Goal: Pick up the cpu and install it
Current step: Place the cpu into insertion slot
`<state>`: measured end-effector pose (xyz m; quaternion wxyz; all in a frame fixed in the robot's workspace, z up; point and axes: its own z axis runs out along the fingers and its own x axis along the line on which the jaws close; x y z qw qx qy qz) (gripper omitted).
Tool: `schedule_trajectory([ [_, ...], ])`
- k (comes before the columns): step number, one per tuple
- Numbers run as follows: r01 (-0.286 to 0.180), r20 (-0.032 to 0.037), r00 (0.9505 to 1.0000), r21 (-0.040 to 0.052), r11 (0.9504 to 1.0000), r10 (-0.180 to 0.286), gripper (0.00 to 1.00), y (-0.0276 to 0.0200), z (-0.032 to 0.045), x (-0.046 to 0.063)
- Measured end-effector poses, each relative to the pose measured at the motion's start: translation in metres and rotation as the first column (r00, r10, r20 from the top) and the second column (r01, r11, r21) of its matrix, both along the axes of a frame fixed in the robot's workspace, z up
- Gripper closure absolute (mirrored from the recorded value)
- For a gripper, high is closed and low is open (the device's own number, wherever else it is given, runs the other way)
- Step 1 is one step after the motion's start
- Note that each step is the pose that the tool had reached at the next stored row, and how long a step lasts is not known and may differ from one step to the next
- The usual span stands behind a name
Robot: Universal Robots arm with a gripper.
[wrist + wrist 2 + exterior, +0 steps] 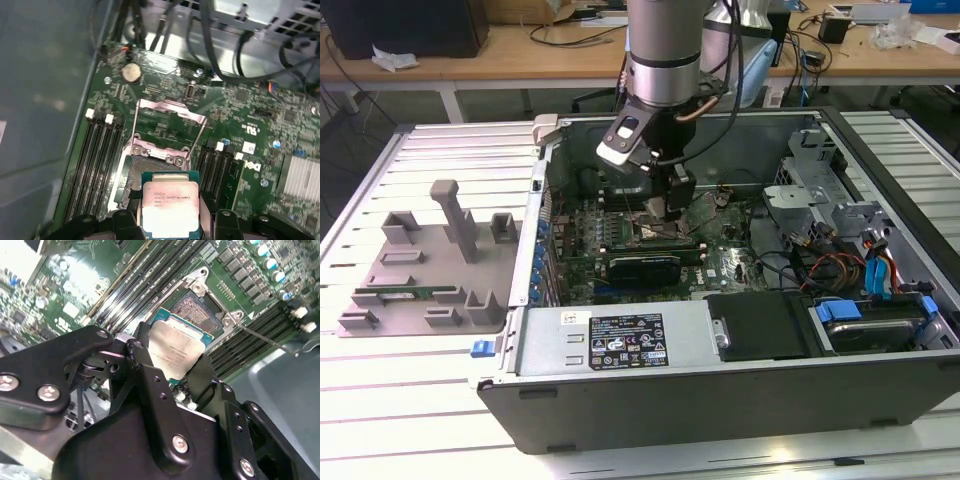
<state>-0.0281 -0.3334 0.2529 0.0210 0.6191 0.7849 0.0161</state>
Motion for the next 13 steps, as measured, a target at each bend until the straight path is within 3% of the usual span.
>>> schedule_trajectory([
  [2,0.042,0.0,0.9991,0.0,0.9991,-0.042,0.46,0.0,-0.0002,0.0],
  [6,0.131,0.0,0.9914,0.0,0.9914,-0.131,0.46,0.0003,-0.0034,0.0],
  [9,0.131,0.0001,0.9914,-0.0001,0.9914,-0.131,0.46,0.0041,-0.0084,-0.001],
  [11,0.131,0.0006,0.9914,-0.0045,0.9913,-0.131,0.46,0.01,-0.0112,-0.002],
  [13,0.135,0.0006,0.9908,-0.0045,0.9908,-0.135,0.46,0.0106,-0.0133,-0.002],
])
